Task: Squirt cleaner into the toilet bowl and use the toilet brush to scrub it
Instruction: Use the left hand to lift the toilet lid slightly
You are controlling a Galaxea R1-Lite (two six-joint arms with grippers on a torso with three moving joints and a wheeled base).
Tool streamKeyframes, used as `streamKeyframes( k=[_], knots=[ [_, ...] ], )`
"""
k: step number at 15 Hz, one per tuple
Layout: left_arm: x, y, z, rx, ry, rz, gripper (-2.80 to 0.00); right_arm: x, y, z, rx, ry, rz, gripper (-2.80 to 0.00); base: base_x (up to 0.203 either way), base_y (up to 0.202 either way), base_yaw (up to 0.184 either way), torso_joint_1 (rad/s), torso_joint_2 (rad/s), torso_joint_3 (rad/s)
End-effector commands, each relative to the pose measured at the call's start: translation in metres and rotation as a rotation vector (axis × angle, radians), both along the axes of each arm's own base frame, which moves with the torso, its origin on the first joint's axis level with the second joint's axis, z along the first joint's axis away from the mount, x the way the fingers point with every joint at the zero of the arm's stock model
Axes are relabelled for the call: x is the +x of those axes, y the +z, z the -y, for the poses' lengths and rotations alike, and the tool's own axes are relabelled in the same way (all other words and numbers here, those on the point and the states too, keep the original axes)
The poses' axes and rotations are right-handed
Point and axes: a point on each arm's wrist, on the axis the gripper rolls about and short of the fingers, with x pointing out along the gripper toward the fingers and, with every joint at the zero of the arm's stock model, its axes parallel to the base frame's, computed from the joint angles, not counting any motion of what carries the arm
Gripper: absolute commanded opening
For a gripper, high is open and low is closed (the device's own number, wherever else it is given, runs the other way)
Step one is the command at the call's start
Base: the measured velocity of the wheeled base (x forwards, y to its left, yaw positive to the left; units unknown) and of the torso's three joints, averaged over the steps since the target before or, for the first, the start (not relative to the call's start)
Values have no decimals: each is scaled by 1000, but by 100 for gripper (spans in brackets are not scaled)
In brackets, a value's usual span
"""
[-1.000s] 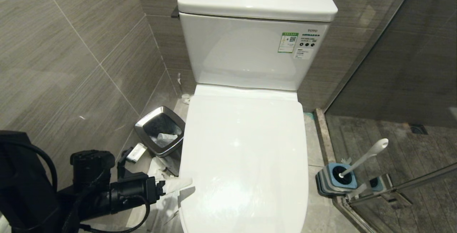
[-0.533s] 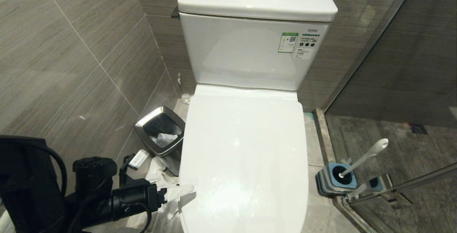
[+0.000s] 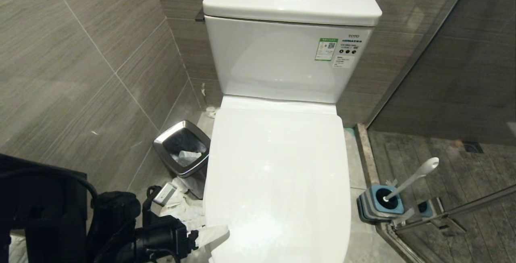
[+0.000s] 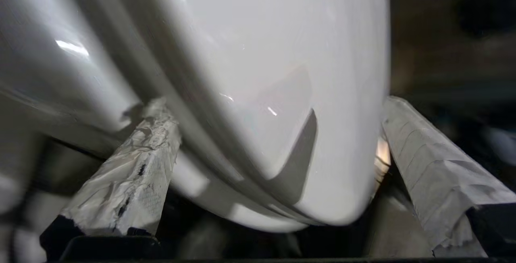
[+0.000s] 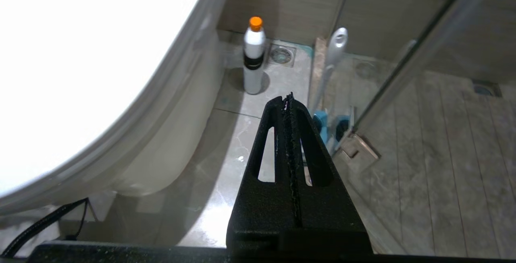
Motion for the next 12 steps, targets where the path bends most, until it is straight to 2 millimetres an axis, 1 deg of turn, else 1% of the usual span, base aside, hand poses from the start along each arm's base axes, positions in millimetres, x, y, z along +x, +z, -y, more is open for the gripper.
streamKeyframes(
  k=[1, 3, 6, 9, 10, 12],
  knots=[
    [-11, 10, 14, -36, -71, -13, 0, 2, -7, 0, -1, 0, -23, -280, 0, 0, 0, 0, 0, 0],
    [-17, 30, 23, -103, -79, -28, 0, 2, -7, 0, -1, -1, -24, -280, 0, 0, 0, 0, 0, 0],
    [-19, 74, 35, -271, -37, -72, 0, 2, -7, 0, -1, 0, -23, -280, 0, 0, 0, 0, 0, 0],
    [-20, 124, 37, -463, -22, -101, 0, 2, -7, 0, -1, -1, -23, -280, 0, 0, 0, 0, 0, 0],
    [-21, 137, 37, -513, -24, -107, 0, 2, -7, 0, -1, 0, -24, -280, 0, 0, 0, 0, 0, 0],
    [-24, 151, 35, -558, -35, -95, 0, 2, -7, 0, -1, 0, -23, -280, 0, 0, 0, 0, 0, 0]
  ],
)
